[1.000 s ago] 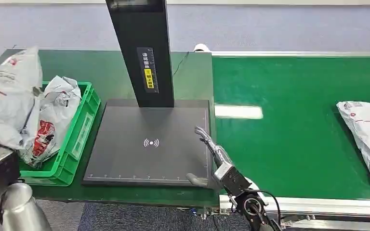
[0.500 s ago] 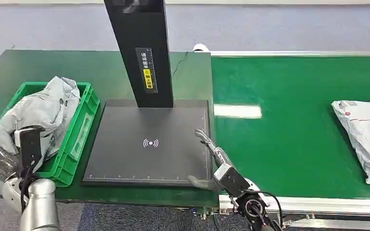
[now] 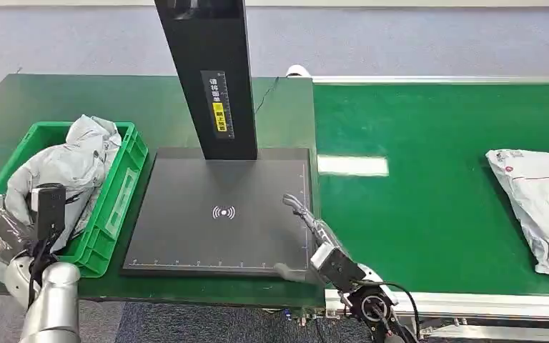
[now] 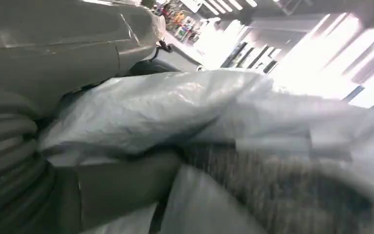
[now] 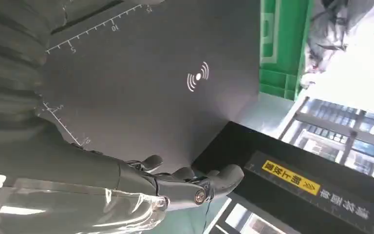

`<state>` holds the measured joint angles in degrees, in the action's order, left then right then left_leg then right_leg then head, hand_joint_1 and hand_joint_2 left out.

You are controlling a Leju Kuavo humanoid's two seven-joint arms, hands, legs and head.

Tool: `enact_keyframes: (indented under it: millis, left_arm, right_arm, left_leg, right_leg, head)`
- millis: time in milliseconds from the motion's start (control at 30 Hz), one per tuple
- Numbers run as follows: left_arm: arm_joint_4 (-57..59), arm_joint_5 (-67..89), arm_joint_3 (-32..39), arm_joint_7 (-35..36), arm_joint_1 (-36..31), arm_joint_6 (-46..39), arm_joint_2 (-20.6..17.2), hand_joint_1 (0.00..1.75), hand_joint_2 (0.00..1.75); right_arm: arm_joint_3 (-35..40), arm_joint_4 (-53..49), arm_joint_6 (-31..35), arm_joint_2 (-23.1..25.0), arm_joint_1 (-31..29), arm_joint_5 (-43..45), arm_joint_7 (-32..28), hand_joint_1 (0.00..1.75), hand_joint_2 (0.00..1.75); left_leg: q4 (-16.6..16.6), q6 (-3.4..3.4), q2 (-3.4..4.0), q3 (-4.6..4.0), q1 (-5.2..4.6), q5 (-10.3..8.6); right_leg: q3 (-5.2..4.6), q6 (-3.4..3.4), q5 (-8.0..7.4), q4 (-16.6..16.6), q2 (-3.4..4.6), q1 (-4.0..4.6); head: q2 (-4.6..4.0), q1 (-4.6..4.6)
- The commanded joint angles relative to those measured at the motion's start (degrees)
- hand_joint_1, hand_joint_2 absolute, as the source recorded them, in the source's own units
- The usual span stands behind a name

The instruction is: Moved the parcel from conveyor to table for the left to box.

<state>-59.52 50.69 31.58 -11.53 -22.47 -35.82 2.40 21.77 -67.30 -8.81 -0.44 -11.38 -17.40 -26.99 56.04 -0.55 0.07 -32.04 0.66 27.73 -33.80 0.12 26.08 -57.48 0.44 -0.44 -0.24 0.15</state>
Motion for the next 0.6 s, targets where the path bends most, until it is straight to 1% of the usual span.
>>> enact_keyframes:
  millis: [33,600]
  left_arm:
    - [1.66,-0.81,2.98,-2.32,-1.5,-4.18,1.5,0.0,1.75]
    - [1.66,-0.81,2.98,-2.32,-1.5,-4.18,1.5,0.0,1.75]
  right_arm:
    - [1.27,2.75,0.72,0.25,-2.01,-0.66,0.51,0.0,1.75]
    - [1.27,2.75,0.72,0.25,-2.01,-0.66,0.51,0.0,1.75]
  left_leg:
    - [-0.05,0.03,-0.05,0.11,0.0,0.0]
    - [-0.05,0.03,-0.05,0.12,0.0,-0.01]
  right_leg:
    - [0.13,0.0,0.01,0.05,-0.08,0.01]
    - [0.15,0.0,0.0,0.06,-0.06,0.01]
  head:
    - [0.0,0.0]
    - [0.0,0.0]
